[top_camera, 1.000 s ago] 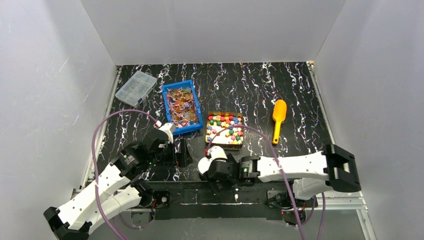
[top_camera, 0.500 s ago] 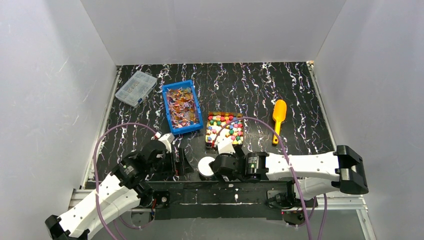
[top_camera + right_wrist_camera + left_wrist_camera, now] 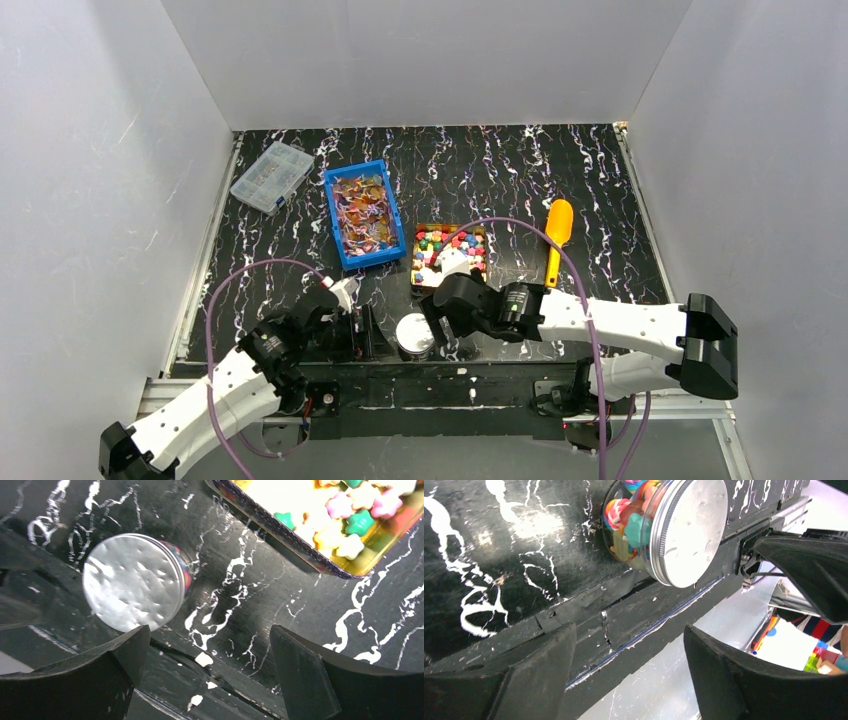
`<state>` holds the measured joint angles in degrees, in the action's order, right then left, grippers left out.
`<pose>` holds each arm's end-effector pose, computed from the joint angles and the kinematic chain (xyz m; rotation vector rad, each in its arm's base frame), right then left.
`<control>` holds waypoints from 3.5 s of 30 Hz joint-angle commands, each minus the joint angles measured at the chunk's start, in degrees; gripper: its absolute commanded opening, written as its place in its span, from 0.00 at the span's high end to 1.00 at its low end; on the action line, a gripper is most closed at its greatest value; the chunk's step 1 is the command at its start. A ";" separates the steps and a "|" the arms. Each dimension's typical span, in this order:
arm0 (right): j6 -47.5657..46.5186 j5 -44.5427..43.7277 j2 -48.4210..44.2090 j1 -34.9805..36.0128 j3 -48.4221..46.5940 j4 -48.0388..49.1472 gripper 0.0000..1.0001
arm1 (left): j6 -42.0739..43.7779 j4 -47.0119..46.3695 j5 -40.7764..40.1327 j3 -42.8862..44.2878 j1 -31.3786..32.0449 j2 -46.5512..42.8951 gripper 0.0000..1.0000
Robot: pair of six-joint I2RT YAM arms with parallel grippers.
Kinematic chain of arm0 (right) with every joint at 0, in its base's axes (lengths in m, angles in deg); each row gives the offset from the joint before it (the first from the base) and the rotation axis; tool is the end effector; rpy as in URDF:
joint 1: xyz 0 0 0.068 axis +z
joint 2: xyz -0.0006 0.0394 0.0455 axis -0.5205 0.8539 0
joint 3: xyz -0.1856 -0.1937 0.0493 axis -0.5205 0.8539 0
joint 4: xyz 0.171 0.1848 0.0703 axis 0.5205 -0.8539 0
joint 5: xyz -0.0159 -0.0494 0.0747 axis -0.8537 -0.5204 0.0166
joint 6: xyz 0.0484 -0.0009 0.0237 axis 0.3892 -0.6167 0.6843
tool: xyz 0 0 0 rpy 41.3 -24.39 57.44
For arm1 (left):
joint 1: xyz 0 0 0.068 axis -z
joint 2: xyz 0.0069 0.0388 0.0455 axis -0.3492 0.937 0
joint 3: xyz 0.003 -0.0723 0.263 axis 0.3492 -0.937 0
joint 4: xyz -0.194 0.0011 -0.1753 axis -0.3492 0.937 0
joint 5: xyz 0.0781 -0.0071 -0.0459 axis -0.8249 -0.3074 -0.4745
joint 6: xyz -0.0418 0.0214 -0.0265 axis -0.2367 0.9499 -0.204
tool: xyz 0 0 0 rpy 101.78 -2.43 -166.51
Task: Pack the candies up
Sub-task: Move the packing bottle to the center of the board.
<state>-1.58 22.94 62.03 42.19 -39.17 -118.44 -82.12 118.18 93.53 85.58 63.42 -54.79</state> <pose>0.0867 0.2431 0.2521 -0.6455 2.3224 0.3643 0.0859 -0.0942 0.1974 0.0081 2.5180 -1.1198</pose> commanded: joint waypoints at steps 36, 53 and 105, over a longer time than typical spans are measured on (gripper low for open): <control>-5.71 9.98 -4.40 -6.43 8.76 12.88 0.02 | 22.68 -32.17 -21.86 -13.30 9.41 -9.36 0.02; -9.71 14.38 -5.47 -12.70 10.77 12.98 0.01 | 30.37 -37.80 -22.91 -14.12 19.66 -2.85 0.02; -8.20 14.58 -17.73 -18.01 12.46 5.04 0.02 | 49.76 -88.66 -3.57 2.89 20.57 63.10 0.24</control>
<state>-11.11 37.75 46.42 24.18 -26.40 -112.71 -34.65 32.90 85.49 86.68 84.93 8.25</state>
